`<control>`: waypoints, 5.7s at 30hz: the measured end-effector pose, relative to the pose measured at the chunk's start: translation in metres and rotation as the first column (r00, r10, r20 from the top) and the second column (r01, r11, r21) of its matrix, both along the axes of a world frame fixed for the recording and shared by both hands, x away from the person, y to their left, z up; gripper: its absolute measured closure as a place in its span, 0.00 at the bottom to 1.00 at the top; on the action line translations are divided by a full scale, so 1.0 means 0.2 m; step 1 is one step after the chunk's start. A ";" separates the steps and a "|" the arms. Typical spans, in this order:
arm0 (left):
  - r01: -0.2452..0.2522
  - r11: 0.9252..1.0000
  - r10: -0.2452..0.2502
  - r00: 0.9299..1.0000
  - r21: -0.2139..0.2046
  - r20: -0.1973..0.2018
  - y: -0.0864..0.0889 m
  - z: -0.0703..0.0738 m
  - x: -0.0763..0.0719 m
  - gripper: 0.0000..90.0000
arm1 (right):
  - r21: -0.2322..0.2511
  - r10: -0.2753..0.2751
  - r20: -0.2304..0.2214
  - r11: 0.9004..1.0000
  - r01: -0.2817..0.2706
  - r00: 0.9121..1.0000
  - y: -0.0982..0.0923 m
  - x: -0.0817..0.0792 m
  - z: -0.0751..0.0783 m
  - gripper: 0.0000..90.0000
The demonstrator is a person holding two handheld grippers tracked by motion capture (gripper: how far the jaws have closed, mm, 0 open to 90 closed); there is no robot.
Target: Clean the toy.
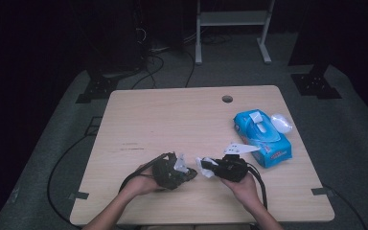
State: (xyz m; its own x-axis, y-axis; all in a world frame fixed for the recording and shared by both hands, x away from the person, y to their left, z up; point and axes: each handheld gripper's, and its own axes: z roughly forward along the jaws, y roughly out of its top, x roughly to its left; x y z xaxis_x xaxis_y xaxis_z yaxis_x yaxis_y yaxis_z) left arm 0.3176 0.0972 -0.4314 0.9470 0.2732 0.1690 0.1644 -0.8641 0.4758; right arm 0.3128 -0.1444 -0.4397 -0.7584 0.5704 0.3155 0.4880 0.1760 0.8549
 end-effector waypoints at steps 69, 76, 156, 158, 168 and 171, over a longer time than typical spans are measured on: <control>0.104 0.886 -0.039 0.988 -0.452 0.150 -0.01 0.12 -0.01 0.65 | 0.249 0.015 -0.010 0.968 -0.012 1.000 -0.16 0.02 0.17 0.90; 0.092 0.881 -0.032 0.990 -0.464 0.135 0.00 0.11 0.00 0.65 | 0.198 -0.008 -0.090 0.980 0.026 0.996 -0.17 0.06 0.05 0.90; -0.062 0.952 0.014 0.987 -0.299 -0.159 0.09 -0.11 -0.02 0.27 | -0.136 0.129 -0.011 0.982 -0.130 0.992 0.01 -0.11 -0.02 0.90; -0.052 0.958 0.008 0.988 -0.281 -0.153 0.08 -0.11 -0.02 0.26 | -0.142 0.134 -0.018 0.981 -0.135 0.991 0.01 -0.13 -0.03 0.90; -0.032 0.958 -0.014 0.987 -0.285 -0.161 0.04 -0.13 -0.03 0.20 | -0.215 0.136 -0.072 0.965 -0.148 0.988 -0.02 -0.16 -0.12 0.89; -0.027 0.964 -0.014 0.988 -0.263 -0.153 0.00 -0.13 -0.02 0.18 | -0.200 0.118 -0.059 0.971 -0.128 0.991 -0.05 -0.15 -0.09 0.89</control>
State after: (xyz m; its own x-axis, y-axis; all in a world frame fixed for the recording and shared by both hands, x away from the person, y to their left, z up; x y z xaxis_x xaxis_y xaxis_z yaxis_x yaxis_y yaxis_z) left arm 0.3129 0.0968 -0.4580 0.9539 0.2950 -0.0555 0.2577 -0.7102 0.6552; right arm 0.2820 -0.1544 -0.4586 -0.8140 0.5293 0.2393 0.4901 0.4046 0.7721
